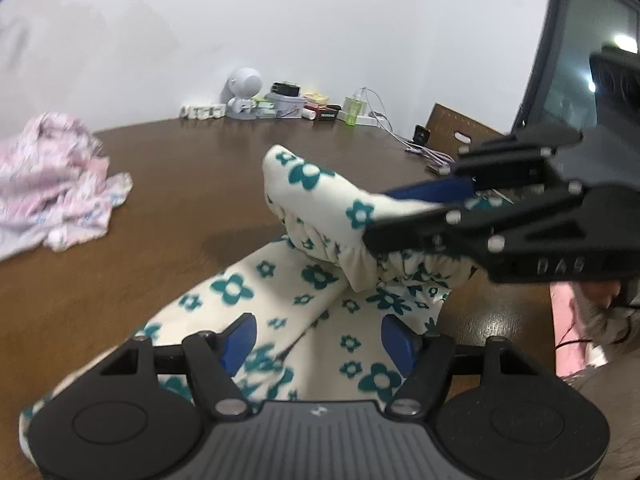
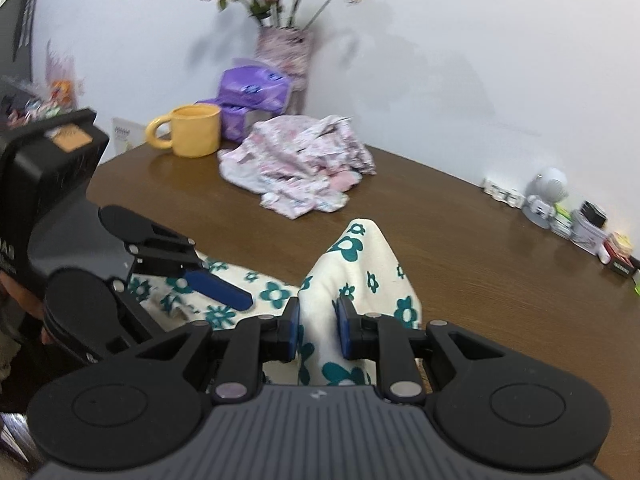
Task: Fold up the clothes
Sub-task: 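Fold the held shirt end down over the bundle with the right gripper, then lower the folded shirt end onto the bundle and open the right gripper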
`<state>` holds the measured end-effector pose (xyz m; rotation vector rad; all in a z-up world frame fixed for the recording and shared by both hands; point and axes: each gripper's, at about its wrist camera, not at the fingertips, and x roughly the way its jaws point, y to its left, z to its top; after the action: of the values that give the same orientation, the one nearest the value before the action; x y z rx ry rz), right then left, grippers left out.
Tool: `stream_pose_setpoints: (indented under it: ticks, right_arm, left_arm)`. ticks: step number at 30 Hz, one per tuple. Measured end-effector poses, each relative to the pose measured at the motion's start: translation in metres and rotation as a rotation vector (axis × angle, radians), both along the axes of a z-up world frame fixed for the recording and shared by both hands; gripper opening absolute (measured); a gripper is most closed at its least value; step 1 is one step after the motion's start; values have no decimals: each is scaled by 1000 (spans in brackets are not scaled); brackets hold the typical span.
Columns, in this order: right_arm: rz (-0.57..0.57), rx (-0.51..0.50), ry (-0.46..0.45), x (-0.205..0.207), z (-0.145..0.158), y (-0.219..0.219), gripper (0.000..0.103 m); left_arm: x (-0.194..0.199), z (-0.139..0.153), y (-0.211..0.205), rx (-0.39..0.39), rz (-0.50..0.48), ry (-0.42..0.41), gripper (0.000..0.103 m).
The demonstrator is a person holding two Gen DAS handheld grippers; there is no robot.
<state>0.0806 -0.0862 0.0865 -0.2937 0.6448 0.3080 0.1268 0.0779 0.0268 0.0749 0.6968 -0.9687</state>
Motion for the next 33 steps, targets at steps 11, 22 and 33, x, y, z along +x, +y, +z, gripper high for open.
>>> stream_pose_setpoints:
  ticks: [11, 22, 33]
  right_arm:
    - [88, -70, 42, -3, -27, 34, 18]
    - [124, -81, 44, -5, -48, 44, 20]
    - [155, 77, -26, -26, -35, 20, 37]
  left_arm:
    - [0, 1, 26, -9, 78, -23, 68]
    - [11, 3, 49, -52, 187, -10, 68]
    - [-3, 22, 46, -137, 272, -63, 68]
